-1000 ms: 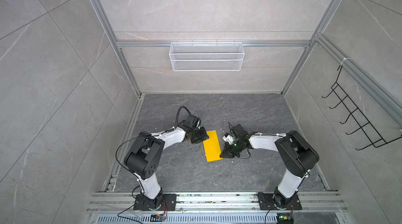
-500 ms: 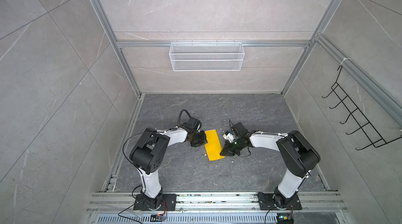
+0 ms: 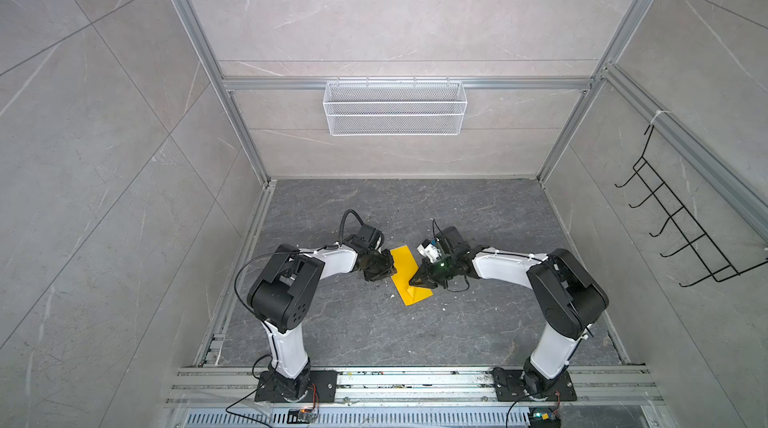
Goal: Fold a paper plane with a square sheet of paper (pick it up from the middle)
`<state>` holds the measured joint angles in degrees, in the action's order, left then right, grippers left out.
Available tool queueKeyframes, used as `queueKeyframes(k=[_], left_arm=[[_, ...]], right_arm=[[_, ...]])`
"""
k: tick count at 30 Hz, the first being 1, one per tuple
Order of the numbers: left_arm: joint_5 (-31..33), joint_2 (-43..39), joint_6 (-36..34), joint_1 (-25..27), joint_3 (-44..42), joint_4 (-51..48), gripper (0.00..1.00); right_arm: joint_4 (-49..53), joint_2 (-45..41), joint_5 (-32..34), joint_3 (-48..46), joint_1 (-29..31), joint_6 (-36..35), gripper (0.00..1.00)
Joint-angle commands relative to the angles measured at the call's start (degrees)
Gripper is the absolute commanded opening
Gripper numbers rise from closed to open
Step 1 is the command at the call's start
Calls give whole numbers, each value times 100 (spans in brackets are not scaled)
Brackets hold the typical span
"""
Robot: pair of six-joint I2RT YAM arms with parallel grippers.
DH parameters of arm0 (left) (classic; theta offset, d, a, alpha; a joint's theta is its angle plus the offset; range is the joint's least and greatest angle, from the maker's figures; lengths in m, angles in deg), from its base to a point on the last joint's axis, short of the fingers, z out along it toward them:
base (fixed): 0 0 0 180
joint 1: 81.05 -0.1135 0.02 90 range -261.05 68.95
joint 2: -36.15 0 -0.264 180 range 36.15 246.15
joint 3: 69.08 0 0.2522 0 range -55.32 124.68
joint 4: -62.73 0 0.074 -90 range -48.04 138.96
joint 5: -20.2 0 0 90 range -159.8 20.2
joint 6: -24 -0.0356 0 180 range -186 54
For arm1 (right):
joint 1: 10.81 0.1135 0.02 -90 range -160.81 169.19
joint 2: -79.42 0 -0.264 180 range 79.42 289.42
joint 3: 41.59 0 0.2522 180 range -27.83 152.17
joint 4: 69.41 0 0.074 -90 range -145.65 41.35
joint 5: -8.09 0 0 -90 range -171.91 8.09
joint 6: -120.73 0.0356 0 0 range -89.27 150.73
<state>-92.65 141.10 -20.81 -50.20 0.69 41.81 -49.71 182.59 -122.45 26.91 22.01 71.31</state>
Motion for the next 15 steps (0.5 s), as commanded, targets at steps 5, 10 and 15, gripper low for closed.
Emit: queueKeyframes(k=[5, 10, 15], left_arm=[[181, 93, 86, 12, -237, -181, 17], [156, -21, 78, 9, -222, -197, 17], [143, -131, 78, 11, -203, -247, 17]], right_arm=[[-432, 303, 129, 141, 145, 240, 4], [-625, 428, 168, 160, 178, 318, 4], [-738, 498, 193, 169, 209, 337, 4]])
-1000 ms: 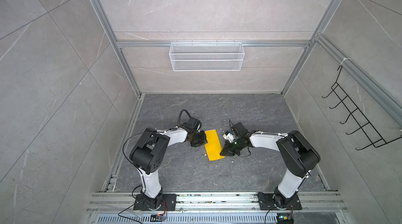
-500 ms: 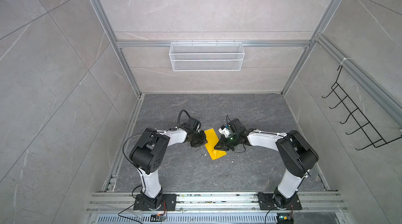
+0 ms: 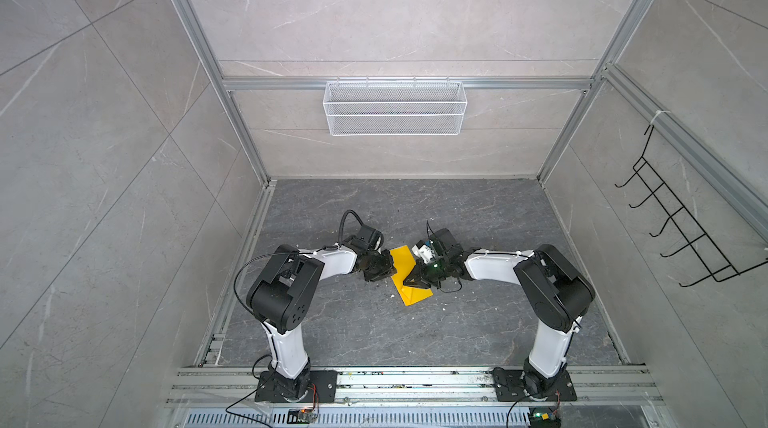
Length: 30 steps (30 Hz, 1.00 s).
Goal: Fold a paper plane with a square sheet of paper (pick it up from the middle)
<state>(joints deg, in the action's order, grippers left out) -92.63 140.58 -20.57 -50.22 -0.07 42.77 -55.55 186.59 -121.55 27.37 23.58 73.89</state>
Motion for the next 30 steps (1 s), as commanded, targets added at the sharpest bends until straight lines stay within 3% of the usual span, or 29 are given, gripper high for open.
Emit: queueKeyframes(k=[1, 13, 30], left_arm=[[119, -103, 49, 19, -121, -346, 17], [-120, -537, 45, 18, -61, -303, 18], [7, -229, 113, 11, -257, -387, 15]], right_arm=[[-175, 106, 112, 116, 52, 79, 4], [-247, 267, 40, 86, 75, 8, 5], [-613, 287, 188, -59, 89, 134, 5]])
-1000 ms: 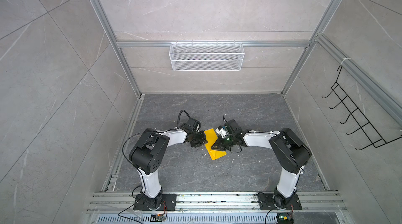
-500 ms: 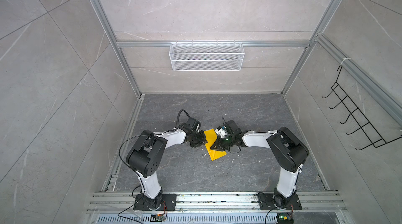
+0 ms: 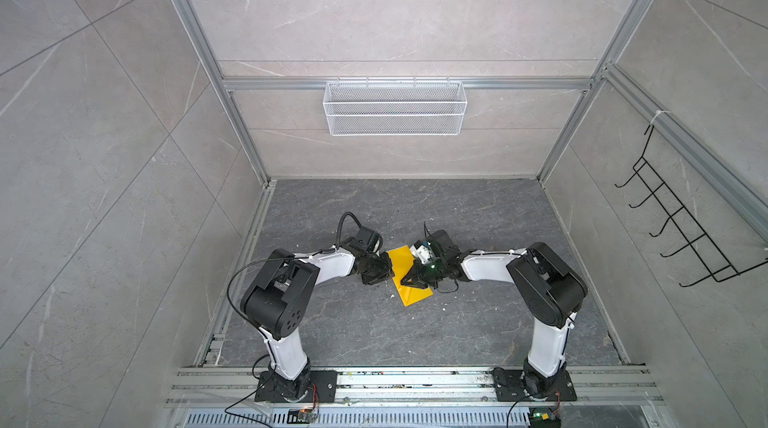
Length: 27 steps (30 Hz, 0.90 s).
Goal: Fold a paper plane with a square sheet of paper (pick it up from the middle)
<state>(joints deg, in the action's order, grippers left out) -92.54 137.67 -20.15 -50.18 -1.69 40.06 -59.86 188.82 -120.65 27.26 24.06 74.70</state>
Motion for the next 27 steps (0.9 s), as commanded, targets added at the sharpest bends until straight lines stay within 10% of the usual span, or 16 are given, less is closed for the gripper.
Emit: queueKeyframes(k=[1, 27], left_arm=[[21, 62, 67, 9, -110, -134, 15], [-97, 23, -73, 7, 479, -181, 14]], right_arm=[[-217, 72, 99, -66, 41, 70, 5], [-247, 117, 225, -127, 42, 35, 5]])
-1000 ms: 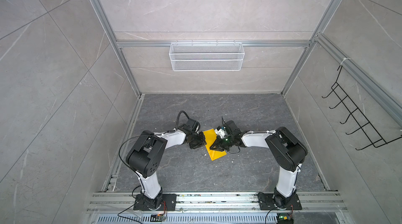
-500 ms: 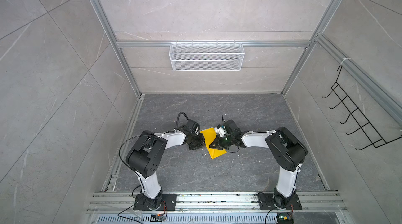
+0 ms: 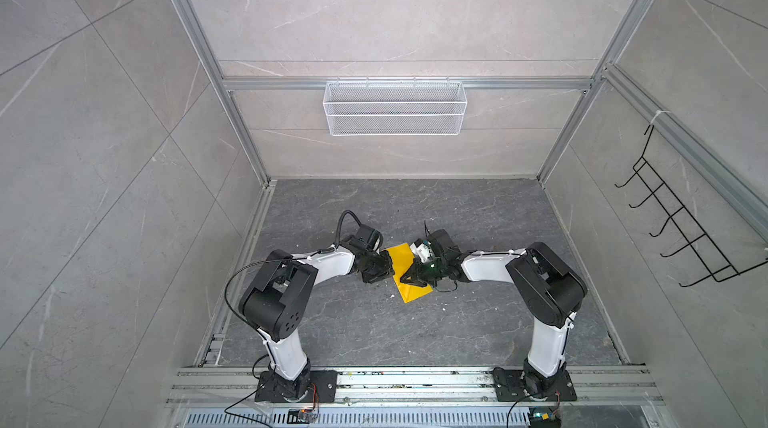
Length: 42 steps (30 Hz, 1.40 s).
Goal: Fold a paper plane with a square sheet of paper (pick it up from the middle)
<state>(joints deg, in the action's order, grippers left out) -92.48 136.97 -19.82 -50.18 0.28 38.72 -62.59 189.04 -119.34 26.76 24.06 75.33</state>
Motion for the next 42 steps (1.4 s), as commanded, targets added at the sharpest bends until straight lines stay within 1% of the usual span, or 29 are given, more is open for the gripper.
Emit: queueKeyframes(k=[1, 5, 9, 25, 42], left_arm=[[-94, 158, -115, 14, 307, -36, 14], [32, 431, -140, 7, 439, -179, 14], [99, 486, -162, 11, 401, -246, 13], [172, 485, -90, 7, 137, -224, 13], [171, 450, -74, 6, 86, -197, 13]], right_arm=[[18, 97, 93, -79, 44, -29, 5], [-39, 93, 88, -94, 41, -4, 5], [-96, 92, 87, -103, 41, 21, 5], [-468, 184, -28, -124, 43, 218, 5], [-569, 217, 208, -182, 48, 269, 5]])
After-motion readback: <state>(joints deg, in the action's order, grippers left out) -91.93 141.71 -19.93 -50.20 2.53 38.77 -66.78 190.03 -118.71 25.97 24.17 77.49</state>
